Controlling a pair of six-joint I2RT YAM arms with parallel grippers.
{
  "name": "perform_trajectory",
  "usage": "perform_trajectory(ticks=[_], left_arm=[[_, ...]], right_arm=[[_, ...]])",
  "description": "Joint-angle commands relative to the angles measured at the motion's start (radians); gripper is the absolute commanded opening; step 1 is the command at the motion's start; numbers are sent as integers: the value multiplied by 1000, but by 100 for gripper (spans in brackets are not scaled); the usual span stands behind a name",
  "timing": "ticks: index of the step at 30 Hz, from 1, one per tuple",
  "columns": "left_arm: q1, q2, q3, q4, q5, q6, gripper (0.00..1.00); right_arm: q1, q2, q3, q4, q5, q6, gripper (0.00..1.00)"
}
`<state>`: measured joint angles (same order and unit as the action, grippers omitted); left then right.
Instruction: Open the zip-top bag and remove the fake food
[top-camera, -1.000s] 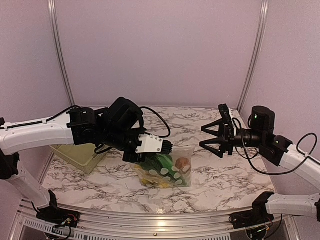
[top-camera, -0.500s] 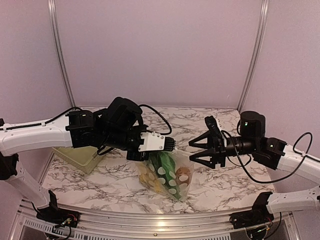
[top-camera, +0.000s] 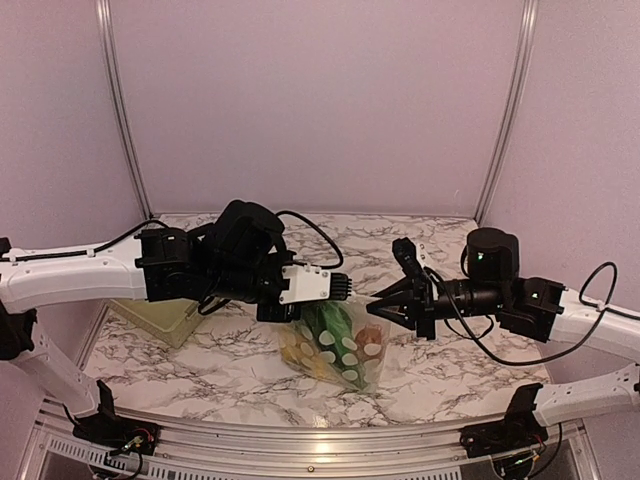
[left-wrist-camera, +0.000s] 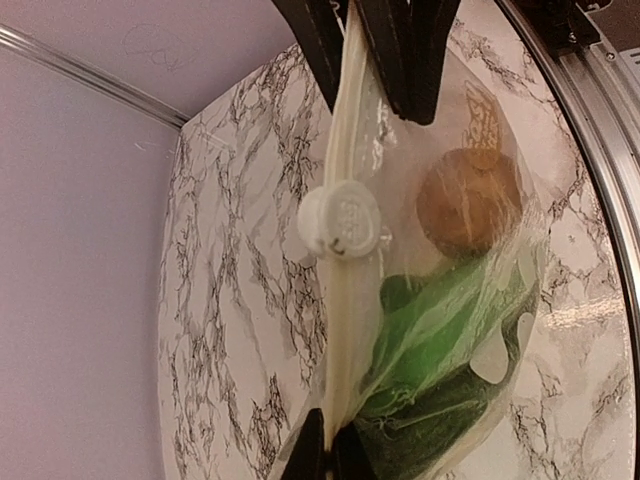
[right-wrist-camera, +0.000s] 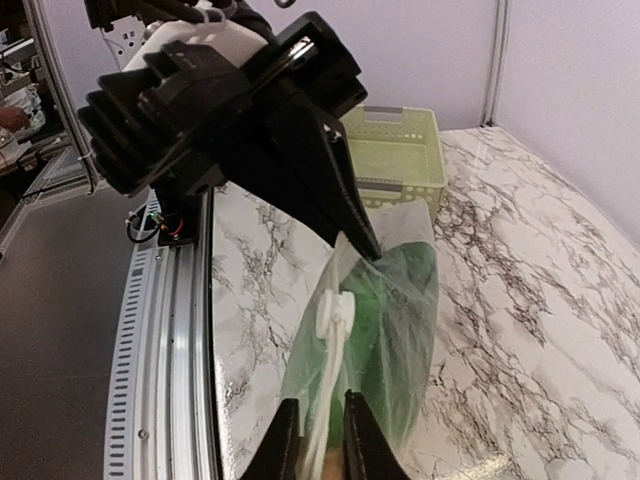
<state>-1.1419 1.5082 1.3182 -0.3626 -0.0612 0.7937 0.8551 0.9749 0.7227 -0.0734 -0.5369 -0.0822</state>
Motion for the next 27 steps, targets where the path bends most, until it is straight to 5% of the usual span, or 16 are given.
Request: perform_trajectory(ticks=[1,9,27], left_arm=[[-5,-57,-41,106,16,-40,4],[-5,-104,-79,210,146,-136,42],[-5,56,4,316,311,-268,43]], right_arm=[[7,-22,1,23,66,3,5],[10,-56,-8,20,96,-29,0],[11,-94,-24,9,107,-59,0]])
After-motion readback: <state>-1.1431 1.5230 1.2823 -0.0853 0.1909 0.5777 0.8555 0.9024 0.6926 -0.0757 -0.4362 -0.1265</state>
